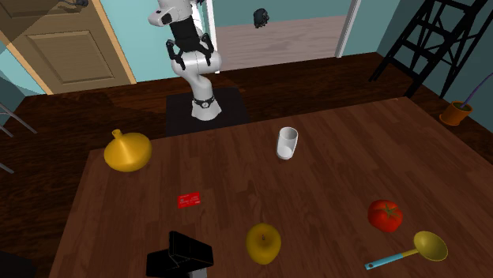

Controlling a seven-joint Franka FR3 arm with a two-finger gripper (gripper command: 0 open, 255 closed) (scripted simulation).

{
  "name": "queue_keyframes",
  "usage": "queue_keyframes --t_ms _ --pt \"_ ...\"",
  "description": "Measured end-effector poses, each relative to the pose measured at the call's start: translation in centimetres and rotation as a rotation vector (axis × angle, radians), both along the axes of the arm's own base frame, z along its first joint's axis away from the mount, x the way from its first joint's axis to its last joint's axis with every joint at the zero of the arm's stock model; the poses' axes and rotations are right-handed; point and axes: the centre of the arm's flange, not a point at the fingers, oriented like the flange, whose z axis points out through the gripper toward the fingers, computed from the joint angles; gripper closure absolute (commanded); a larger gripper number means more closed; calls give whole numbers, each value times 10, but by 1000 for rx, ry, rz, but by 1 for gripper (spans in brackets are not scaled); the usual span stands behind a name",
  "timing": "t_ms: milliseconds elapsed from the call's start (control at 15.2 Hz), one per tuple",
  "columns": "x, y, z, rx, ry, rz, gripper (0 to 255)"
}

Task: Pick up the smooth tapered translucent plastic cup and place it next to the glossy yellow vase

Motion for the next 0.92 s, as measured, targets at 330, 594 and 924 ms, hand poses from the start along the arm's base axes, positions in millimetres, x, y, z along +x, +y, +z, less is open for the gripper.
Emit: queue_keyframes --t_ms 330,594,924 --pt "14 33 -21 -17 5 -12 0" --pt "38 76 -45 -38 11 -29 0" --pt "67 129 -76 -65 18 -50 0"
